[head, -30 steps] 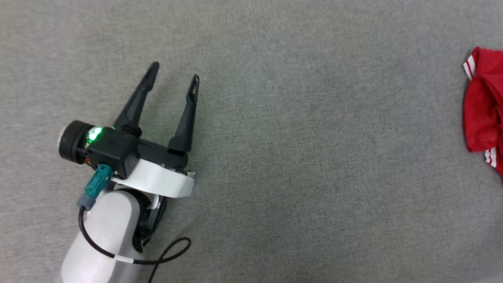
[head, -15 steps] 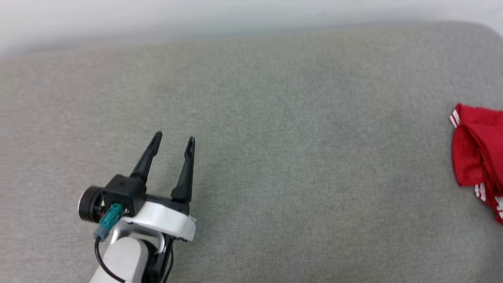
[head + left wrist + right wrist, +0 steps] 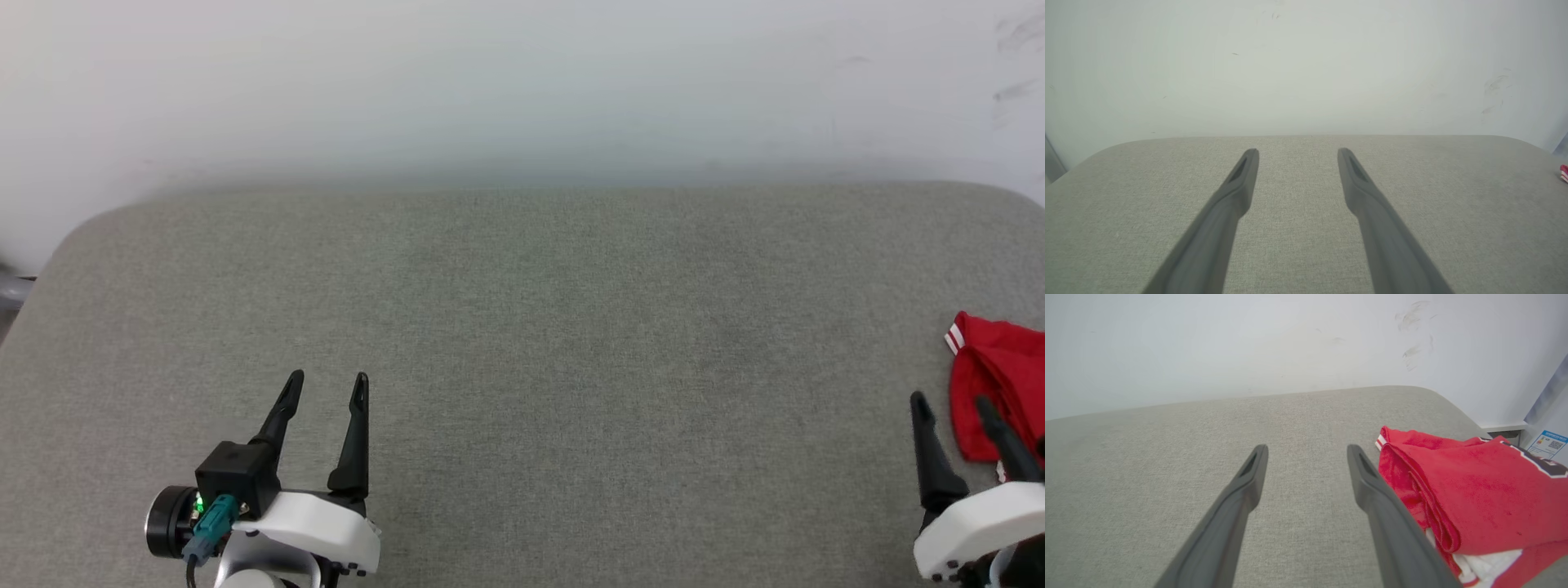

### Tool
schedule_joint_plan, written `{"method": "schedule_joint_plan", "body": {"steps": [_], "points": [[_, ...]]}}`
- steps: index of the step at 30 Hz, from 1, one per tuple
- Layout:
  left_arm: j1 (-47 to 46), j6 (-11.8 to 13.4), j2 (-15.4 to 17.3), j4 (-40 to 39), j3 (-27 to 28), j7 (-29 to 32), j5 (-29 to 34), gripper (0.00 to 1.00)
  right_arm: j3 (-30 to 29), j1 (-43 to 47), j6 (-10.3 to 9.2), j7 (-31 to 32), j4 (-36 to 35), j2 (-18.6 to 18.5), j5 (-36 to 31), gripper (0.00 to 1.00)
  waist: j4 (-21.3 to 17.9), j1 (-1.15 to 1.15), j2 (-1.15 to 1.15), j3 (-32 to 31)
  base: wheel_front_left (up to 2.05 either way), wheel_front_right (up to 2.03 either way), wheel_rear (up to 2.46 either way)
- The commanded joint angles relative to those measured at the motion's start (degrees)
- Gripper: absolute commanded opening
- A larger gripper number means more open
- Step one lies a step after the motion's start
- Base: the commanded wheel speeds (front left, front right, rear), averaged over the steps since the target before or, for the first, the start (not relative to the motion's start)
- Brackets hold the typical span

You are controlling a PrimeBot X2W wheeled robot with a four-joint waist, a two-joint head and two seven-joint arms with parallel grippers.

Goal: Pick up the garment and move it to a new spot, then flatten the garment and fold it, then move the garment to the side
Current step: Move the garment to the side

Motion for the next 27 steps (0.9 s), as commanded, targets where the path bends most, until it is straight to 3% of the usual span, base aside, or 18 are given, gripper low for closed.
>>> {"method": "schedule_joint_plan", "body": {"steps": [1,14,27], "points": [[0.92,0.0,-0.44,0.02,0.26,-0.23,-0.14,1.0,0.7,1.89,-0.05,0.55,-1.33,0.56,0.14,1.0,1.01,0.02,0.0,-1.63,0.0,0.0,0.0],[4.42,-0.83,-2.05,0.31,2.86,-0.24,1.37,1.0,4.59,9.71,-0.05,2.51,-13.68,4.29,-0.97,1.0,1.62,0.02,0.0,-3.91,0.0,0.0,0.0],[4.53,-2.56,-2.83,0.99,4.29,-0.25,2.8,1.0,5.71,9.93,-0.05,3.97,-16.25,5.13,-2.29,1.0,0.64,0.02,0.0,-3.58,0.0,0.0,0.0]]}}
